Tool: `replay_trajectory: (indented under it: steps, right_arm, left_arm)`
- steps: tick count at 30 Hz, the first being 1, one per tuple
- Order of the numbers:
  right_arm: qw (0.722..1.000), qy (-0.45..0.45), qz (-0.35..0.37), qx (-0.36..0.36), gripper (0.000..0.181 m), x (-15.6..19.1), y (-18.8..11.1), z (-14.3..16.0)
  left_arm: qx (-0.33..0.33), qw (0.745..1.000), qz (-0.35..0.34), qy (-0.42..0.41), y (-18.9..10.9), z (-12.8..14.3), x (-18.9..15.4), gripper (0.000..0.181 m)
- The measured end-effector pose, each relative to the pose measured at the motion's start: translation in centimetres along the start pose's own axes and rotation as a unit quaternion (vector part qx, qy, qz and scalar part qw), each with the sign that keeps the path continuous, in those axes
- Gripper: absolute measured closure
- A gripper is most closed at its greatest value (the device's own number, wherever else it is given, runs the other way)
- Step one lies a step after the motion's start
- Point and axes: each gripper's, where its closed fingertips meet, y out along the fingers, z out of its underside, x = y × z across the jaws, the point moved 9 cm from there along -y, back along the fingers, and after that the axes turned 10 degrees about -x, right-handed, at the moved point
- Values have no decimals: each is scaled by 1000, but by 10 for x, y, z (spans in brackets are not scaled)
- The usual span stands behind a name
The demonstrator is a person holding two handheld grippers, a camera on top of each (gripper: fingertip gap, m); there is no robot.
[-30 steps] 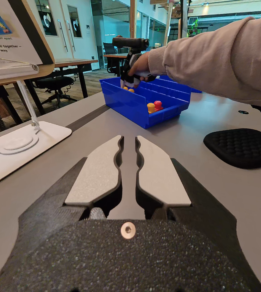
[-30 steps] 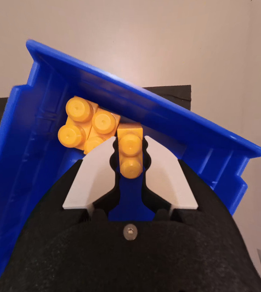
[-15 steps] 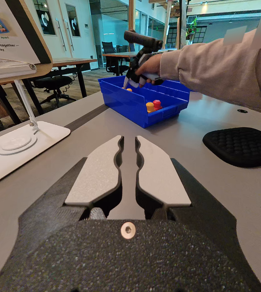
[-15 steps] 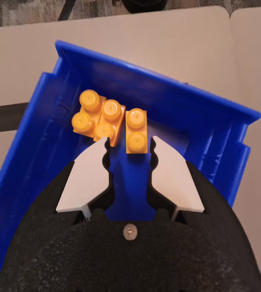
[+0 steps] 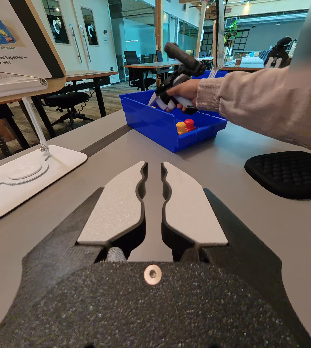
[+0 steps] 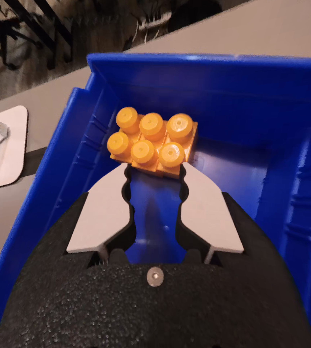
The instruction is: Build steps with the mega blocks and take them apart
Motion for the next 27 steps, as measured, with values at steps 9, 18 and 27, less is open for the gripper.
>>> replay_trajectory:
  steps: [9, 18, 27]
  right_arm:
    - [934, -121, -154, -299, 147, 101, -108, -7]
    - [887, -160, -274, -335, 178, 173, -122, 72]
    - [874, -199, -328, -299, 181, 198, -114, 99]
  left_arm:
    - [-40, 995, -82, 29, -16, -14, 18, 177]
    - [-34, 958, -274, 72, -85, -61, 59, 172]
    - [149, 879, -450, 59, -189, -63, 116, 147]
